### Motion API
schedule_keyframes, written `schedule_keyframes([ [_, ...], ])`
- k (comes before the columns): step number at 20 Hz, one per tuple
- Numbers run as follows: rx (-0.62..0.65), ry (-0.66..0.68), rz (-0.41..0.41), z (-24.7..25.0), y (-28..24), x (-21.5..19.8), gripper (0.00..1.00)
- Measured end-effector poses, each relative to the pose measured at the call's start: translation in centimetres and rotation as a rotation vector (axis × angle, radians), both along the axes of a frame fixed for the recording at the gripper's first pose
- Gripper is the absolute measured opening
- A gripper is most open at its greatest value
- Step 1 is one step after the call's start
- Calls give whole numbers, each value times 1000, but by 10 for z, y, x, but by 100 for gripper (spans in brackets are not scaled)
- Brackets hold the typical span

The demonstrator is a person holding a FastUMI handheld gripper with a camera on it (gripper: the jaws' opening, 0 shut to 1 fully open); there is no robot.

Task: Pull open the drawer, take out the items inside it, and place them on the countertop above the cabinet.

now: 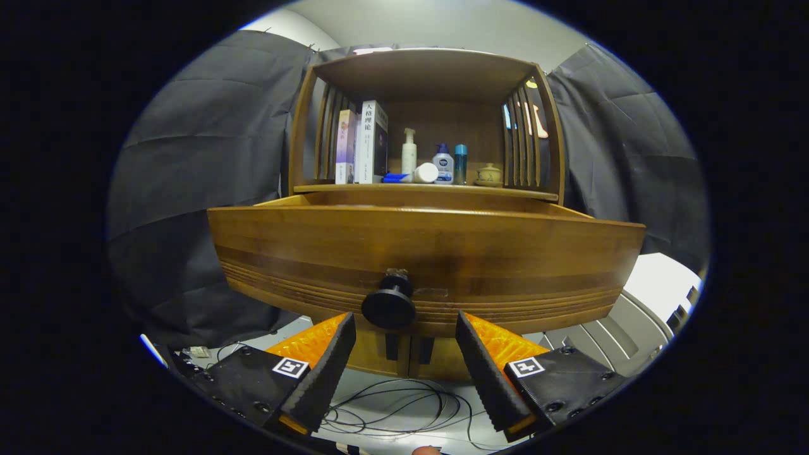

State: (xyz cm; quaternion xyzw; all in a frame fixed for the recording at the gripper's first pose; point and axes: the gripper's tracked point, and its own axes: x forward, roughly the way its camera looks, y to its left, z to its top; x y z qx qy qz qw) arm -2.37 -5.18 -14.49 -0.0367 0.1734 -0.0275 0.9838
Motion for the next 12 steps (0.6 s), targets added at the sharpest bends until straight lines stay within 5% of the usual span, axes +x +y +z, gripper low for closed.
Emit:
schedule_keyframes([
  [12, 17, -6, -73, -4, -10, 28, 99],
])
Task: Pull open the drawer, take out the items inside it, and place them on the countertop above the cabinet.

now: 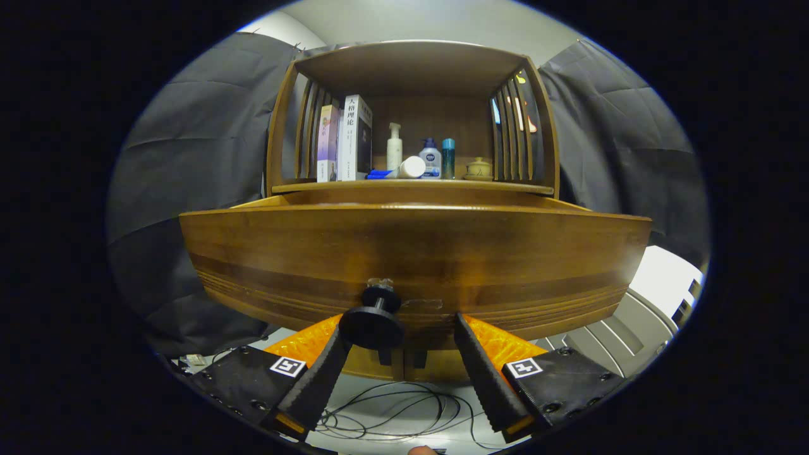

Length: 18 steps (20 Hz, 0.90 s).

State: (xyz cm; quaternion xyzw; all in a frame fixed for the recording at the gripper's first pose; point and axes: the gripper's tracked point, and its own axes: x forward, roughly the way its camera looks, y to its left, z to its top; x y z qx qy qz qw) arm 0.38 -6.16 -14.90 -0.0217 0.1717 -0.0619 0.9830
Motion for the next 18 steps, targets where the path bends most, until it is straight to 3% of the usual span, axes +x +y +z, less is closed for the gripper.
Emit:
schedule_keyframes([
  [9, -26, -51, -23, 1, 1, 16, 98],
  [18, -16, -49, -33, 2, -4, 61, 98],
])
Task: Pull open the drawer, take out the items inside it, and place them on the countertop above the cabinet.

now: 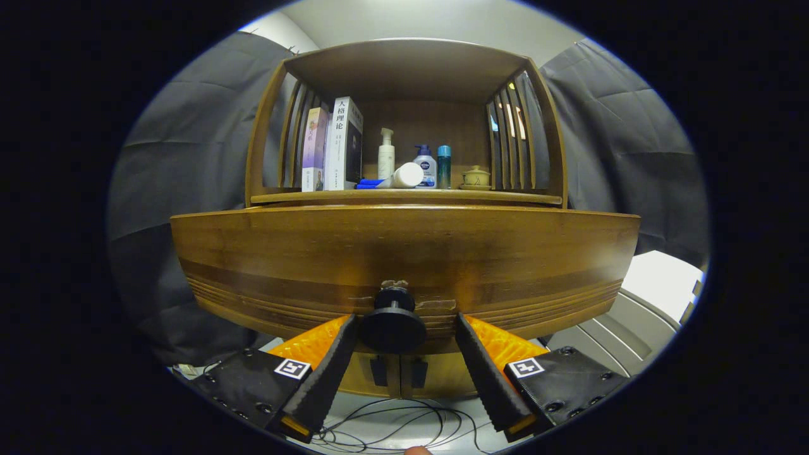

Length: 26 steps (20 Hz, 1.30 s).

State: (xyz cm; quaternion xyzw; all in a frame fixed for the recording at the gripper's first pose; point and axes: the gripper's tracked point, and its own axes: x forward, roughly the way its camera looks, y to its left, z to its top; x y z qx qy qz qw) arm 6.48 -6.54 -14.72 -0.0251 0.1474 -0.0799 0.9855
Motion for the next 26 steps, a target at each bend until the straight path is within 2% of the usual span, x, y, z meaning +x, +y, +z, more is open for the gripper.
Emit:
schedule_keyframes([
  [16, 4, 18, -15, -7, -11, 101, 98],
  [22, 1, 9, -20, -10, -14, 130, 98],
  [26, -2, 13, -27, -10, -13, 133, 98],
])
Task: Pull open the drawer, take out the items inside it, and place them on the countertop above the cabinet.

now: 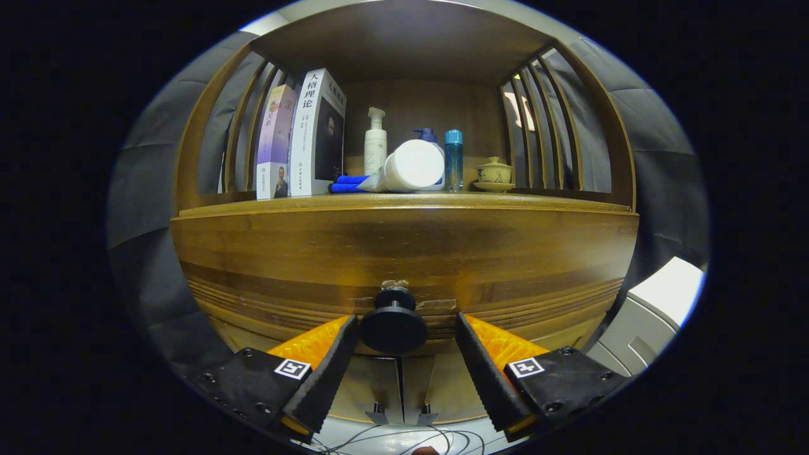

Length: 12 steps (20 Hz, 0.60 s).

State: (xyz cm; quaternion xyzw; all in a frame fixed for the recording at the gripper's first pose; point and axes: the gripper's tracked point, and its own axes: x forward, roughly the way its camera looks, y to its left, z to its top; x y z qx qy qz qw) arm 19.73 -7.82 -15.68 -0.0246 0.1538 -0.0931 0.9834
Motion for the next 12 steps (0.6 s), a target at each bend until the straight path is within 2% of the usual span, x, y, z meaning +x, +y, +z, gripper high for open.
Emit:
schedule_keyframes([
  [3, -65, -17, 6, 5, -5, -5, 98],
  [7, -82, -107, 44, 53, 4, -27, 98],
  [12, -9, -208, 62, 125, 19, -85, 98],
])
